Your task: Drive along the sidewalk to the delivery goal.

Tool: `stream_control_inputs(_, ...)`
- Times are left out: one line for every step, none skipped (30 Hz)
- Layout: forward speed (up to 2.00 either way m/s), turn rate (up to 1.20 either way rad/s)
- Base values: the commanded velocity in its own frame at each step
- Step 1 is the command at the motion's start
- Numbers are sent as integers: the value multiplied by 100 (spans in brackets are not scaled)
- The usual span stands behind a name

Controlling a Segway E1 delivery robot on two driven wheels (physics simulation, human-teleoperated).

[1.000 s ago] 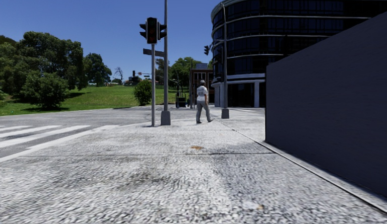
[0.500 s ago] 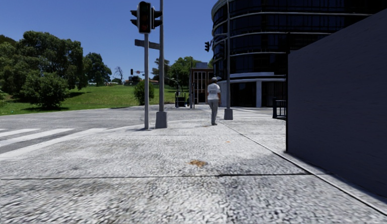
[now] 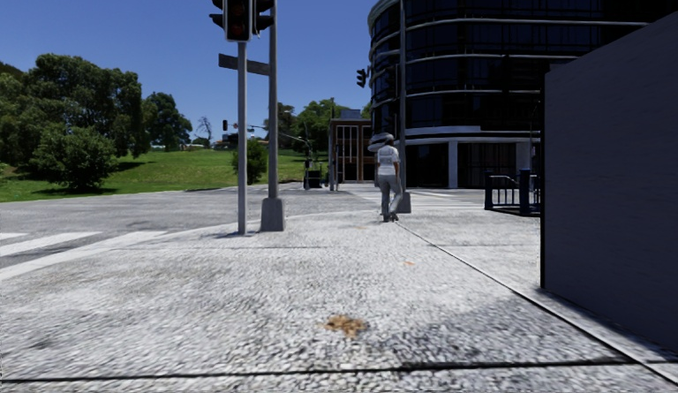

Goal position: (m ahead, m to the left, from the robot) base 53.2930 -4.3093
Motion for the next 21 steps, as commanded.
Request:
stream_control_inputs(132, -20)
stream_control_inputs(132, -20)
stream_control_inputs(132, -20)
stream_control_inputs(132, -20)
stream_control_inputs(132, -20)
stream_control_inputs(132, -20)
stream_control_inputs(132, -20)
stream_control_inputs(132, -20)
stream_control_inputs(132, -20)
stream_control_inputs(132, -20)
stream_control_inputs(132, -22)
stream_control_inputs(132, -26)
stream_control_inputs(130, -28)
stream_control_inputs(130, -28)
stream_control_inputs(129, -29)
stream_control_inputs(128, -29)
stream_control_inputs(128, -29)
stream_control_inputs(128, -29)
stream_control_inputs(128, -29)
stream_control_inputs(128, -31)
stream_control_inputs(127, -32)
